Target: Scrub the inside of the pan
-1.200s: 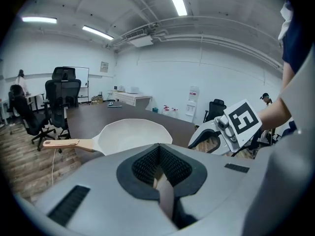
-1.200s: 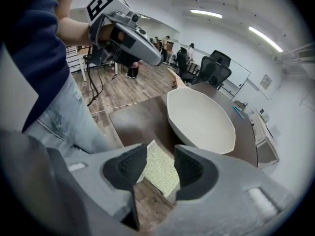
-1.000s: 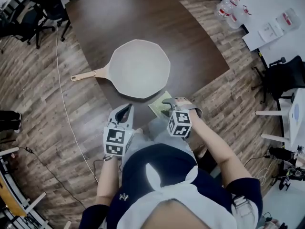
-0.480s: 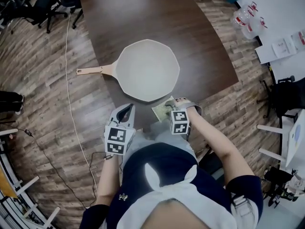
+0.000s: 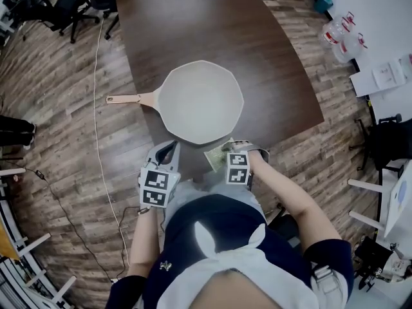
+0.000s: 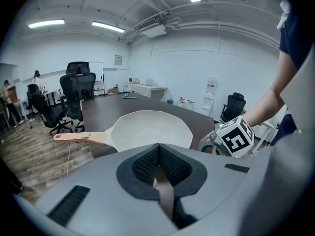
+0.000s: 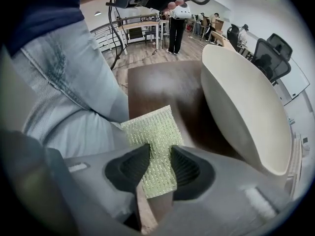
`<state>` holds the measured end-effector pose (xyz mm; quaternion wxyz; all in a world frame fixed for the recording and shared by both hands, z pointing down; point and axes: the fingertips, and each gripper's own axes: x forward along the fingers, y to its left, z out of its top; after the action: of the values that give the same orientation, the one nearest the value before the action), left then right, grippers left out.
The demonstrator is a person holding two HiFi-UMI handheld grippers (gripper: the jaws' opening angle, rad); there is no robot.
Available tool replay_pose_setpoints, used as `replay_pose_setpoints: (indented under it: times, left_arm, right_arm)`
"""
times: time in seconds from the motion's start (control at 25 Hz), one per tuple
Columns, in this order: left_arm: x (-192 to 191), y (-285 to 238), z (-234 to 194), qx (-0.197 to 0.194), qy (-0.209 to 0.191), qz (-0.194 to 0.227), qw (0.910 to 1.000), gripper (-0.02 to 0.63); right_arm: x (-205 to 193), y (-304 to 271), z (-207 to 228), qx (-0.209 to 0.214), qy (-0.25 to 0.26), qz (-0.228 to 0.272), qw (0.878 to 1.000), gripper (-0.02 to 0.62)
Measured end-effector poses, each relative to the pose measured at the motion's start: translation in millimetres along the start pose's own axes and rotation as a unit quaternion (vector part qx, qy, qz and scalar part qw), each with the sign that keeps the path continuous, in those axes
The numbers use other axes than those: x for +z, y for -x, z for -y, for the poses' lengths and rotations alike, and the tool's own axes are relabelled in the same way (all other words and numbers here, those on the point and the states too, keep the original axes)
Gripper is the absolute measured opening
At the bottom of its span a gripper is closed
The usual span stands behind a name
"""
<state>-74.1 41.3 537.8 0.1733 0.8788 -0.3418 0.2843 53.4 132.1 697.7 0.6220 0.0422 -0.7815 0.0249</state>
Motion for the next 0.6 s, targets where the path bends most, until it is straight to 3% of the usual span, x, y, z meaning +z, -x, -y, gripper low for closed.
replay_pose_setpoints:
  times: [0.12, 0.28, 0.6]
  left_arm:
    - [2.0, -3.6, 0.4, 0.004, -0.001, -0.002, 1.0, 0.005]
    - [8.1, -9.1, -4.2, 0.018, -0.007, 0.006, 0.9998, 0.005]
    - [10.4, -15.9, -8.1, 0.04, 0.002, -0.006, 0.9992, 0.005]
  right_arm:
    - [0.3, 2.8, -0.4, 0.012, -0.031, 0.028, 0.999, 0.111]
    - [-3.8, 6.4, 2.8, 0.006, -0.06, 0.055, 0.997, 0.021]
    - [-9.8, 18.5, 1.9, 0.024, -0.076, 0.079, 0.994, 0.006]
